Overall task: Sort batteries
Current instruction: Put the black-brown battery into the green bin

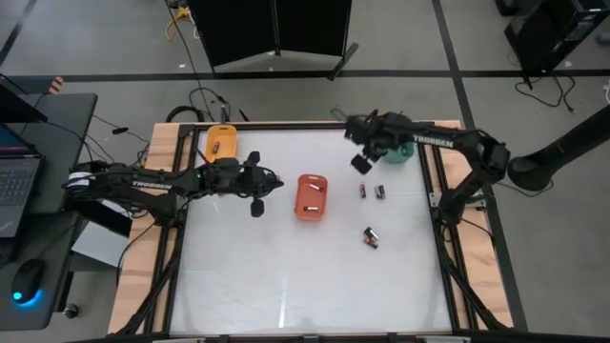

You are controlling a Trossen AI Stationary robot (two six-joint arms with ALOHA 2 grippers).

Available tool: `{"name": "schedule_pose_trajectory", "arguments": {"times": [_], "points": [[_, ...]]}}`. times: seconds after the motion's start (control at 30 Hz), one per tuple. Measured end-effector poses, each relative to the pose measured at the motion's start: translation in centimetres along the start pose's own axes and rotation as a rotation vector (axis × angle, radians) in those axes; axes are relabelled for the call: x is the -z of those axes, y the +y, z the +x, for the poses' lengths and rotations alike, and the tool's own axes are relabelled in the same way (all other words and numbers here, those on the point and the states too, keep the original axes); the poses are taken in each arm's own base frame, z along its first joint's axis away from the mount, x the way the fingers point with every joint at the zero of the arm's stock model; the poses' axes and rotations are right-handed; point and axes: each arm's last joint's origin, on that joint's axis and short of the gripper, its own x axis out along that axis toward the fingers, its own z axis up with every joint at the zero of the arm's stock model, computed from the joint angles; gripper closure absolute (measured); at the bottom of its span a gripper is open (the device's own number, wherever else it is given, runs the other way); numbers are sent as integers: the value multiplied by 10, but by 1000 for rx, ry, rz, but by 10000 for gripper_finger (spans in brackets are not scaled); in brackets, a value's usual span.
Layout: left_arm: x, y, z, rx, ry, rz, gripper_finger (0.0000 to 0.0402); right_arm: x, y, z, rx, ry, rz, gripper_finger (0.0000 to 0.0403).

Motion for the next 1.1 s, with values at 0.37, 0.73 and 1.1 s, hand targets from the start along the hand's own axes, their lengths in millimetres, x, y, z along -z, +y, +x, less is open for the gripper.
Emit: {"name": "schedule_pose_trajectory", "arguments": {"times": [0.37, 0.73, 1.1], "points": [[-1, 0, 0, -1, -14, -12, 387, -17, -66, 20, 16, -17, 188, 343], [-2, 0, 0, 16, -22, -19, 387, -20, -98, 29, 4, -24, 257, 343], [-2, 0, 0, 17, -21, -19, 387, -17, -118, 35, 12, -7, 302, 343]]}}
